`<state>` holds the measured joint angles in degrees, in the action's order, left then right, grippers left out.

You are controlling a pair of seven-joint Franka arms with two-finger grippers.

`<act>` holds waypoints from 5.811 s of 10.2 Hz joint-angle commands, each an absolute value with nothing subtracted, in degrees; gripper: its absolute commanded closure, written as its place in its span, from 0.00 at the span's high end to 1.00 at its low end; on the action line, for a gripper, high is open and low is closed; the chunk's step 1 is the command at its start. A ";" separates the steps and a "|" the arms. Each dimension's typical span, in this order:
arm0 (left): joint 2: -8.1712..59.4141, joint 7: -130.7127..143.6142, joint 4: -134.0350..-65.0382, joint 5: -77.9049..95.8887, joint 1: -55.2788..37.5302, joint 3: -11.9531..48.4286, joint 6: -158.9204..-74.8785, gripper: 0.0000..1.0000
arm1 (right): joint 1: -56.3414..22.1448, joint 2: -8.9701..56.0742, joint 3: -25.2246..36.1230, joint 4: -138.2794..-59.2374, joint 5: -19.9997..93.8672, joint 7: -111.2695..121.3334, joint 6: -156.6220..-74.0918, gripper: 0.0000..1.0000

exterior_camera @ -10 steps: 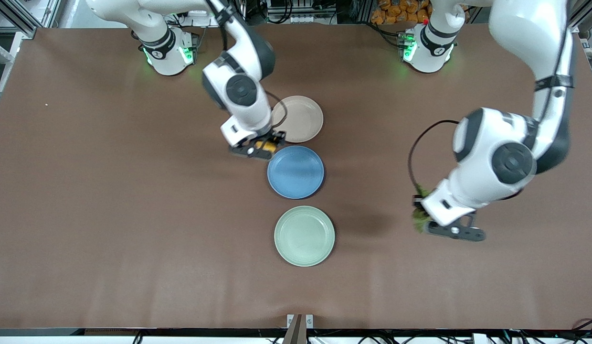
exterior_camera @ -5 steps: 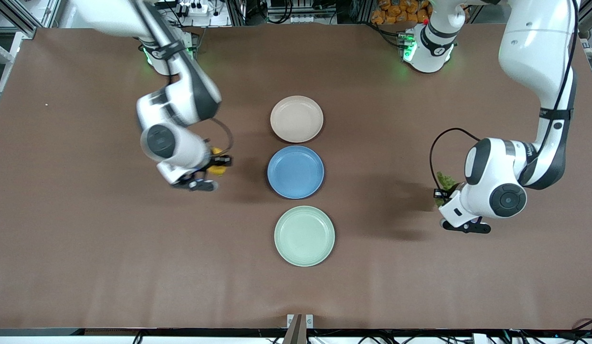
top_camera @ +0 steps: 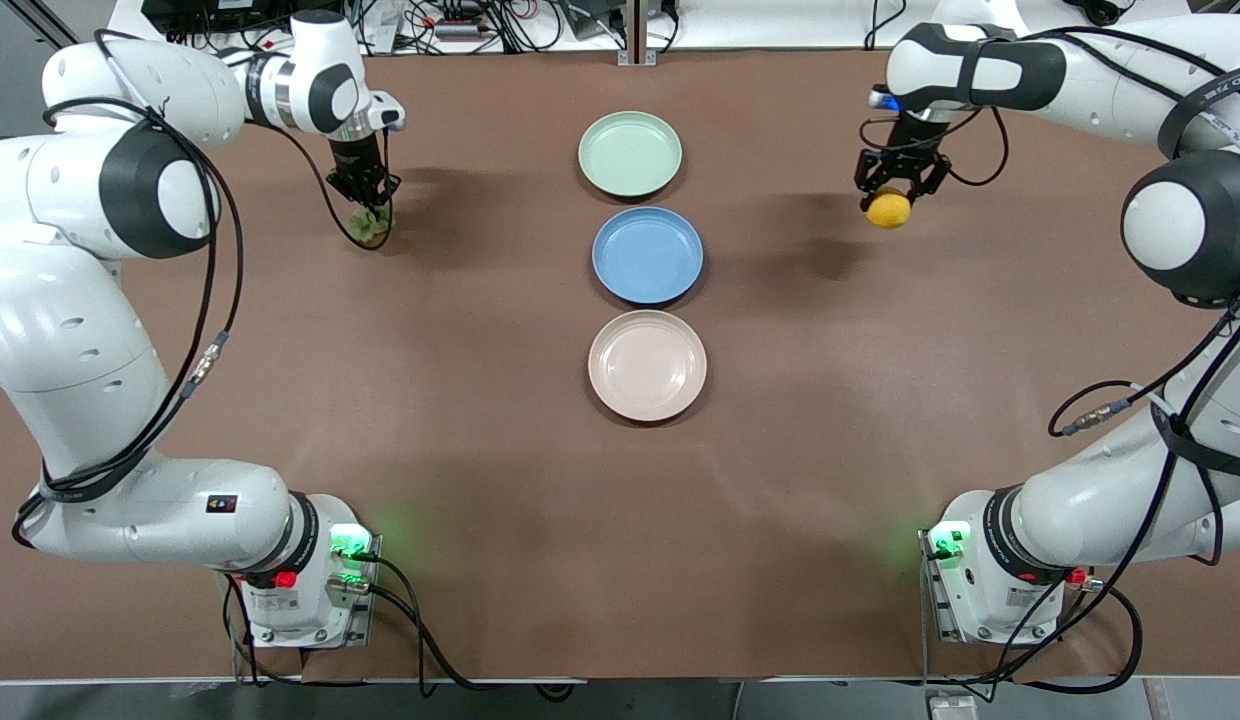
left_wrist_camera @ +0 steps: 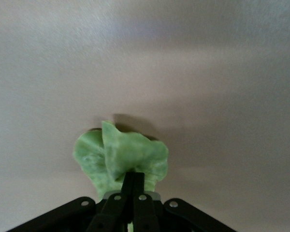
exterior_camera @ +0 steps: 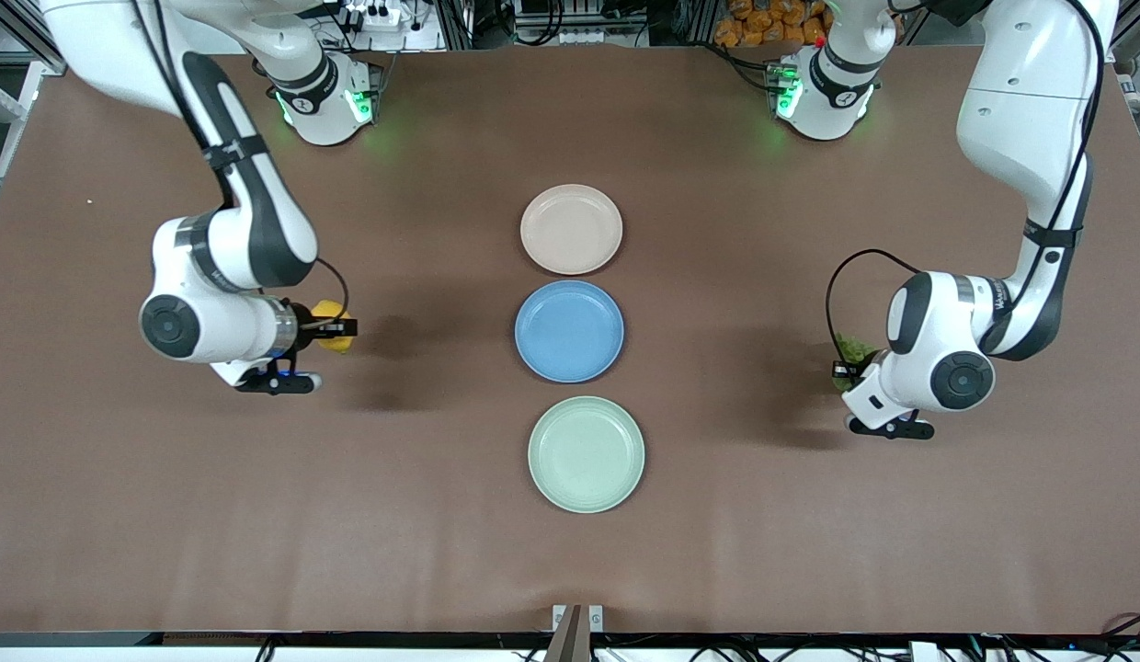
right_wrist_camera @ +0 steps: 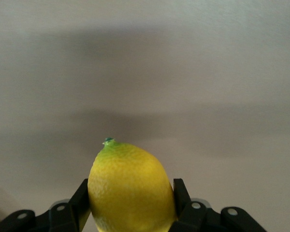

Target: Pick lemon and lettuce from plates

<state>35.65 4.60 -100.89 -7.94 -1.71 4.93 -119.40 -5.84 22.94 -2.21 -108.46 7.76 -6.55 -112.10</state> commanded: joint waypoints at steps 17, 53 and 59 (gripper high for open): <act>7.74 8.79 -86.04 -4.92 -1.93 8.09 -92.72 1.00 | 4.21 20.34 -2.99 -88.95 8.44 4.04 -87.02 1.00; -2.90 7.21 -89.39 -0.79 -4.13 2.99 -92.64 1.00 | 3.95 3.78 -0.35 -83.06 -3.43 7.21 -88.95 1.00; -2.37 6.86 -89.83 -0.88 -4.39 3.08 -92.64 1.00 | 4.13 3.60 -0.26 -82.88 -3.69 7.12 -87.80 1.00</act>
<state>-1.40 7.85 -89.21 -2.13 -3.87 3.65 -92.78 3.71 3.93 -0.25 -83.60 -4.41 6.32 -88.74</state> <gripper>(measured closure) 0.000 0.000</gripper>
